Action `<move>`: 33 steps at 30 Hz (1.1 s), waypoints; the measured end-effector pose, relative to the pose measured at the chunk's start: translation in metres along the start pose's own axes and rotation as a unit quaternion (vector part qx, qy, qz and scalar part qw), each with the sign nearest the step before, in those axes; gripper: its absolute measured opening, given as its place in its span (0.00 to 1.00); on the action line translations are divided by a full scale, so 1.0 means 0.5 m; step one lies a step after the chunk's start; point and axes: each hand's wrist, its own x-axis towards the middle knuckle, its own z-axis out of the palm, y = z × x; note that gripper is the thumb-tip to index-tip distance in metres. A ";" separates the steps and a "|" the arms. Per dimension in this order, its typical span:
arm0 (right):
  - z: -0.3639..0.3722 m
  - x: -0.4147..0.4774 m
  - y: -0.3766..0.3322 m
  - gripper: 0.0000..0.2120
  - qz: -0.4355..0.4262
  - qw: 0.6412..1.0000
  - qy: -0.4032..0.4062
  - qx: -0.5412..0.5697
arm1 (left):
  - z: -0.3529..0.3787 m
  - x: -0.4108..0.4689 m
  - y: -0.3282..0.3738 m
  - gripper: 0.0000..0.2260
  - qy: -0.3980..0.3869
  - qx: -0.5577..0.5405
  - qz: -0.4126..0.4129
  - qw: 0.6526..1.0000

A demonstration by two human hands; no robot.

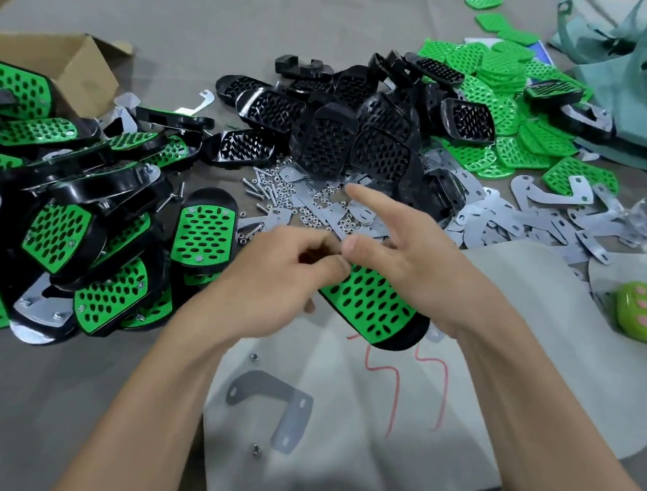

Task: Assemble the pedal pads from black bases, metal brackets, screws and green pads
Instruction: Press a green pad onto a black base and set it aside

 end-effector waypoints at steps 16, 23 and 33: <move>0.023 0.001 -0.058 0.24 -0.021 0.971 0.181 -0.154 | 0.060 -0.015 0.020 0.26 0.161 0.009 0.097 0.982; 0.047 0.018 -0.091 0.27 -0.003 0.948 0.278 -0.157 | 0.085 -0.021 0.033 0.25 0.280 -0.078 0.064 0.955; 0.068 0.035 -0.078 0.28 -0.074 0.946 0.299 -0.100 | 0.081 -0.024 0.016 0.27 0.280 -0.206 0.019 0.938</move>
